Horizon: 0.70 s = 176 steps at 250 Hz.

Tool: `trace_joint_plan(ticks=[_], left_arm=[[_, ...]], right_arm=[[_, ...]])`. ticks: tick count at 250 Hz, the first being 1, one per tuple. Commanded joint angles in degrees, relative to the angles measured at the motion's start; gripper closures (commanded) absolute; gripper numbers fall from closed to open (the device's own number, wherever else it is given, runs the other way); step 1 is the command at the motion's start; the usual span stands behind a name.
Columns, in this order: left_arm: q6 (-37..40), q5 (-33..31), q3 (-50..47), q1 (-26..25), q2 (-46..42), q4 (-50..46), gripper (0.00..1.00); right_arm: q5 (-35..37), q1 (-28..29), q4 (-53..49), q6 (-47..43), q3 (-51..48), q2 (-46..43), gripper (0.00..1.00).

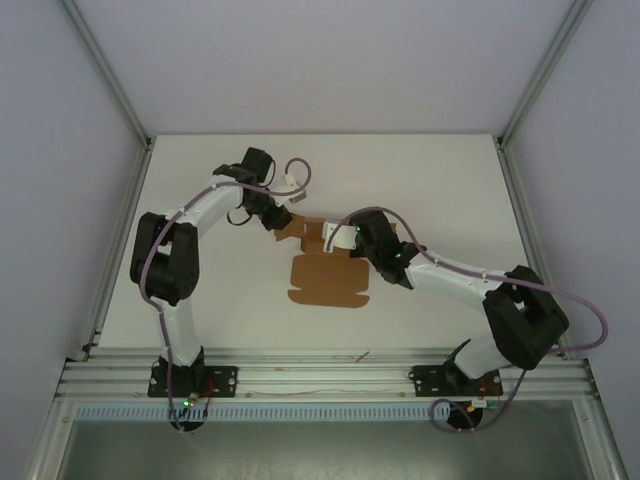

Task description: Assemble paper box

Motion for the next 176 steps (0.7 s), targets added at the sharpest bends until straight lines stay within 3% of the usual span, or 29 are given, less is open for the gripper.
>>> trace_joint_plan(ticks=[1,74,135,176], left_arm=[[-11.54,-9.64,-2.0,0.22,-3.1,8.3,1.0],[-29.21,-10.75,-12.74,-5.18,-12.26,23.68,1.0],[-48.88,-13.02,-16.33,-8.17,-12.18,29.14,1.0],[-49.79,-12.22,-19.04,-11.24,-13.61,31.67,1.0]], right_arm=[[1.12,0.09,1.34,1.22,1.04,0.56,1.0],[6.25,1.03,5.48,2.56,0.91,3.83,1.0],[11.36,2.91,12.24,-1.17,1.01,8.71,1.0],[11.15,2.73,11.04,-0.55,1.61,9.01,1.0]])
